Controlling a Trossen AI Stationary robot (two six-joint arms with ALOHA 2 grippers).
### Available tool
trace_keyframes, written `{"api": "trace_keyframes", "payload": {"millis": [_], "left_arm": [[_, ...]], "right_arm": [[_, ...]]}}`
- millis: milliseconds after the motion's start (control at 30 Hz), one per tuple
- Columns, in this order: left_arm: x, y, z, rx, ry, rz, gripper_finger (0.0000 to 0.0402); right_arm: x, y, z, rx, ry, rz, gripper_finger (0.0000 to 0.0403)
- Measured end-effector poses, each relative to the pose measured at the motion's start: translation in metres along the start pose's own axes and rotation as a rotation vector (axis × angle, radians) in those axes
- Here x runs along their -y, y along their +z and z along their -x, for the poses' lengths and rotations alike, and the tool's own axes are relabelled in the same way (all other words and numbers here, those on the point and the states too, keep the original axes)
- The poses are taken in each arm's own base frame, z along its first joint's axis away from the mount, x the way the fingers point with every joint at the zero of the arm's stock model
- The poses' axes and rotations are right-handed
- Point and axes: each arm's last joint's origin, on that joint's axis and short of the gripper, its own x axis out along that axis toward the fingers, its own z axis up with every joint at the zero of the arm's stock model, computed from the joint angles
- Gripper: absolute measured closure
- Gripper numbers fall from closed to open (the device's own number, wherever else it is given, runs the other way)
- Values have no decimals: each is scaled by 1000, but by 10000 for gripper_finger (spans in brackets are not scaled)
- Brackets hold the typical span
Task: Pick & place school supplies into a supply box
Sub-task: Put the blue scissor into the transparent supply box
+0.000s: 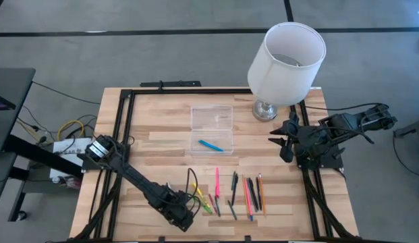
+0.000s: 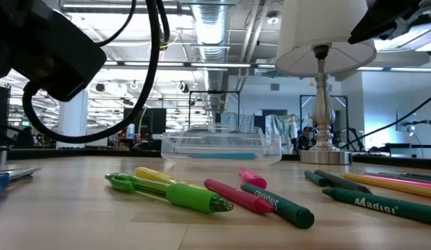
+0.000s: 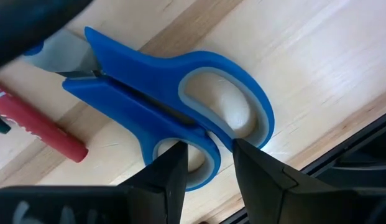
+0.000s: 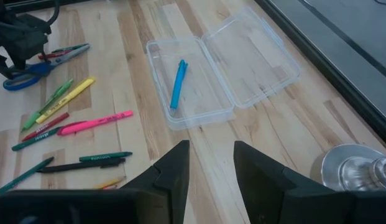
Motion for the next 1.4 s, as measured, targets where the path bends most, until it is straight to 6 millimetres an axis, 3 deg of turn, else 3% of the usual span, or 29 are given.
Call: {"api": "trace_keyframes", "payload": {"millis": [200,1033,1400], "left_arm": [[-6,-1,13,52,47,14,278],[-3,1,16,132,0,262,277],[-9,1,17,137,55,286,230]], "right_arm": [[0,0,0,0,-1,1,285],[0,0,0,0,-1,0,285],[0,0,0,0,-1,1,285]]}}
